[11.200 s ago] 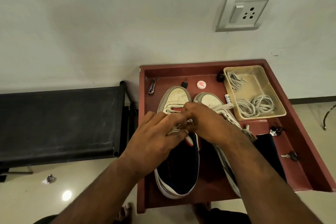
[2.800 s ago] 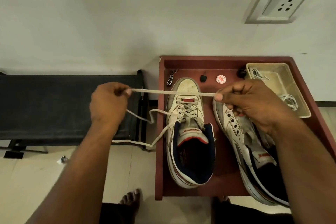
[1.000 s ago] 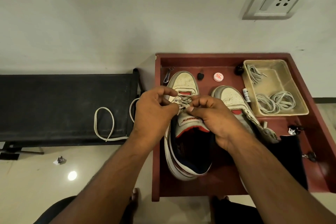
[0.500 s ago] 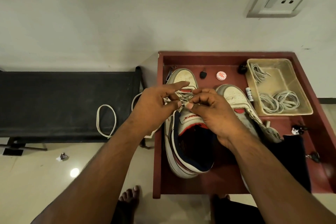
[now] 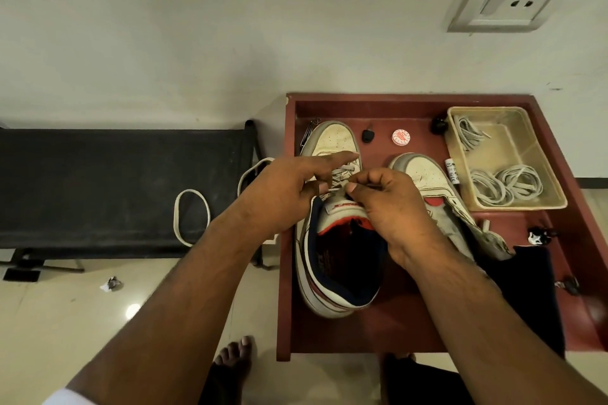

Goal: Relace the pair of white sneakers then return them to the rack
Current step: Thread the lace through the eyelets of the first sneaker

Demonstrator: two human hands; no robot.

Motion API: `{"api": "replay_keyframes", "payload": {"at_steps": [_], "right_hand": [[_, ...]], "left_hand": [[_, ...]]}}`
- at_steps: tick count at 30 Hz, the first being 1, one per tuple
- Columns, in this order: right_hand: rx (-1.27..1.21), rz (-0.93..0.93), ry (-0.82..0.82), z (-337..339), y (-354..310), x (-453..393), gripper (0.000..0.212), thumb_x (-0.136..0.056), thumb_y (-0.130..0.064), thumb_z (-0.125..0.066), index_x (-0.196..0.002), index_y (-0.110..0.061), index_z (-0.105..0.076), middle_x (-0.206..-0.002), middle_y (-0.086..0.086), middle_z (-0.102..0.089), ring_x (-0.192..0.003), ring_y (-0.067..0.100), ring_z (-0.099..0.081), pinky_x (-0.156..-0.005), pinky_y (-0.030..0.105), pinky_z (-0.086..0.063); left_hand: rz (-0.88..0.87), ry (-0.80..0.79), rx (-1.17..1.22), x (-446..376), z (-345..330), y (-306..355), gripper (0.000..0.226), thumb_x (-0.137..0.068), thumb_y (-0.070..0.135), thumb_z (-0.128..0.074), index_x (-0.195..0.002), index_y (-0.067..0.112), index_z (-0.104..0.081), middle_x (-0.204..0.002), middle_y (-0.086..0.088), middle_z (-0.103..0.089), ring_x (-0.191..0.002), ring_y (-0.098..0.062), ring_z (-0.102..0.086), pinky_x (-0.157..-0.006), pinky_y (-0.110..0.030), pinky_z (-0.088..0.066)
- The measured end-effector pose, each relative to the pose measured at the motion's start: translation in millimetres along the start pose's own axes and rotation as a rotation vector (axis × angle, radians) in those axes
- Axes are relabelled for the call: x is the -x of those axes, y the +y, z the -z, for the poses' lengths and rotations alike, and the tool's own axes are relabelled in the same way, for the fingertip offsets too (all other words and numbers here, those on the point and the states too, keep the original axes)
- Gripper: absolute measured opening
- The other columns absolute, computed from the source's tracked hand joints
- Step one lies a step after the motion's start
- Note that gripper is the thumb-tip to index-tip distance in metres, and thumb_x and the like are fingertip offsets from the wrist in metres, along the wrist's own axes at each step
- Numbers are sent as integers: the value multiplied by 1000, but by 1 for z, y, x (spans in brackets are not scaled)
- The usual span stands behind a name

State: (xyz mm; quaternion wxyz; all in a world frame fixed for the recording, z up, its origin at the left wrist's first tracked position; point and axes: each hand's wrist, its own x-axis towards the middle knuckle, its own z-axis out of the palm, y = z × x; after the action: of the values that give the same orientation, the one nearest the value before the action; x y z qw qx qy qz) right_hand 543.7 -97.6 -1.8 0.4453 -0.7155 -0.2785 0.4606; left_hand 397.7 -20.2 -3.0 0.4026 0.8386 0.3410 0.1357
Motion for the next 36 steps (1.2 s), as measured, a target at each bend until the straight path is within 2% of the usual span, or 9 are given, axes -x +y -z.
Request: {"api": "replay_keyframes", "payload": {"at_steps": [3, 6, 9, 13, 18, 24, 27, 31, 36], "right_hand": [[44, 16, 26, -1, 1, -1, 16, -91, -7, -64, -78, -13, -71, -72, 6, -70, -58, 10, -64, -53, 23, -52], [106, 62, 77, -2, 5, -5, 15, -87, -11, -70, -75, -20, -73, -93, 9, -69, -80, 19, -68, -65, 27, -54], [90, 56, 80, -2, 6, -7, 10, -84, -10, -73, -80, -19, -77, -94, 8, -70, -80, 19, -69, -66, 26, -53], [70, 39, 78, 0, 5, -7, 10, -84, -8, -73, -84, -16, -78, -82, 4, -74, -72, 14, -70, -63, 24, -53], [71, -28, 25, 3, 2, -5, 17, -86, -1, -64, -81, -14, -75, -71, 4, -73, -58, 10, -65, -53, 21, -52], [191, 101, 88, 3, 6, -8, 7, -78, -12, -78, -78, -18, -76, -71, 0, -72, -69, 18, -70, -67, 35, -58], [306, 165, 64, 7, 2, -6, 6, -79, -16, -79, -75, -21, -76, -67, -5, -71, -65, 14, -69, -66, 33, -57], [219, 239, 135, 23, -19, -5, 14, -78, -14, -78, -70, -24, -73, -67, -8, -71, -66, 6, -66, -68, 25, -52], [67, 291, 82, 34, -35, 2, 16, -79, -13, -78, -71, -26, -72, -63, -15, -68, -59, -6, -58, -59, 11, -45]], "left_hand": [[55, -6, -67, -4, 0, 4, 60, -95, 4, -59, -139, 43, -48, -103, 14, -67, -107, -10, -61, -98, -26, -46], [106, 17, -34, -6, -1, -3, 67, -92, 4, -63, -142, 44, -42, -84, 17, -60, -93, -5, -61, -95, -16, -40], [97, 72, 94, -5, -5, -5, 68, -91, 2, -64, -139, 46, -44, -86, 13, -64, -97, -5, -62, -95, -12, -40], [72, 142, 190, -5, -10, 0, 68, -88, 2, -68, -131, 49, -44, -91, 10, -69, -99, 1, -63, -107, -30, -44], [99, 130, 301, -5, -13, 1, 64, -86, 0, -69, -134, 39, -52, -99, 1, -73, -93, 3, -66, -102, -26, -46], [182, 152, 322, -8, -14, -2, 54, -84, 5, -74, -131, 28, -60, -85, 7, -75, -95, 4, -66, -98, -18, -40], [165, 206, 379, -8, -11, -3, 43, -84, 10, -75, -123, 24, -67, -103, 6, -72, -106, -1, -63, -91, -19, -51], [179, 110, 465, -7, -6, 4, 27, -91, 20, -67, -118, 22, -71, -116, 10, -70, -112, 3, -61, -87, -11, -49], [138, 147, 645, -5, -3, 22, 16, -93, 15, -63, -98, 5, -73, -86, -5, -72, -63, -2, -58, -56, -12, -44]]}}
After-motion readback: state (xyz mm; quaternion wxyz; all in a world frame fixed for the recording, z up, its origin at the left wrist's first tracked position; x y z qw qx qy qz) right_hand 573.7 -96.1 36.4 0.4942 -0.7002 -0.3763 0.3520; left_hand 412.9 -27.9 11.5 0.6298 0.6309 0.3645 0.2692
